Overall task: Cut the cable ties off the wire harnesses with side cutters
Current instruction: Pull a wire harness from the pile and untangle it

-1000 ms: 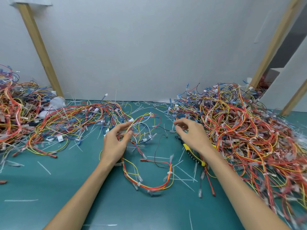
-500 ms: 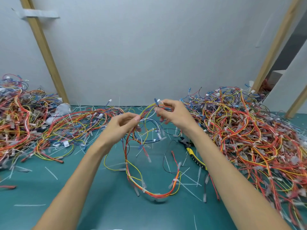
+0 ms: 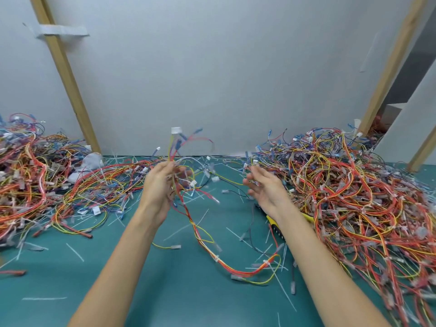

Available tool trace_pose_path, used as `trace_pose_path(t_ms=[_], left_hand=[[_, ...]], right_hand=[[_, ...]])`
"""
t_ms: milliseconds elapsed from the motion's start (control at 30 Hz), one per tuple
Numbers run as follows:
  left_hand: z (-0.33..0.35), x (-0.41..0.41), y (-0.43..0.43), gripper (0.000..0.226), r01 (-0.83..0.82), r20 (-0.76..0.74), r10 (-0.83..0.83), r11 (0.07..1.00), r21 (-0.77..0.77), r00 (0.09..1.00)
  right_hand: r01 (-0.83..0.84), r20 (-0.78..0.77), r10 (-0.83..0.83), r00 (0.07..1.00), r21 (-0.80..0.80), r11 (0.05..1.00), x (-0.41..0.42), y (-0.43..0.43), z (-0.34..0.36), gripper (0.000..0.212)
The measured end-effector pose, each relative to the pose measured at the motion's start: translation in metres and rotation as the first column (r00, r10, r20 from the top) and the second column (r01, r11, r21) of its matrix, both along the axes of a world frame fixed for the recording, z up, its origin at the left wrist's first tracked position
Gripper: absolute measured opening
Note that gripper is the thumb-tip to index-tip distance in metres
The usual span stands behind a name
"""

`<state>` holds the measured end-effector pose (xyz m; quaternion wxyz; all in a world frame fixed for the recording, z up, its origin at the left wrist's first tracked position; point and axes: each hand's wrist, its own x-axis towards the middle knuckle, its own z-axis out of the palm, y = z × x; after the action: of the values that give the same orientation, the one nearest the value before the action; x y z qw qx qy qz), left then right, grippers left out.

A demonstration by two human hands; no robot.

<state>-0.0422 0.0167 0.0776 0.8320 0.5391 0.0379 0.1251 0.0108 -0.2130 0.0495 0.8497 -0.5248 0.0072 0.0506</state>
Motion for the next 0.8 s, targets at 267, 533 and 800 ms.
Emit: trace_pose_path(t_ms=[267, 533, 800], left_hand=[[-0.006, -0.004, 0.013, 0.014, 0.065, 0.013, -0.064, 0.995, -0.072, 0.998], [-0.010, 0.008, 0.011, 0.018, 0.173, -0.085, -0.179, 0.982, -0.074, 0.980], [-0.062, -0.006, -0.011, 0.054, 0.327, -0.043, -0.325, 0.941, 0.089, 0.945]], right_hand=[[0.148, -0.135, -0.187, 0.973, -0.256, 0.955, -0.001, -0.007, -0.021, 0.023], [0.240, 0.245, -0.051, 0.968, -0.850, 0.468, -0.008, -0.002, -0.016, 0.043], [0.085, 0.149, 0.201, 0.968, -0.952, 0.295, -0.022, -0.002, -0.038, 0.035]])
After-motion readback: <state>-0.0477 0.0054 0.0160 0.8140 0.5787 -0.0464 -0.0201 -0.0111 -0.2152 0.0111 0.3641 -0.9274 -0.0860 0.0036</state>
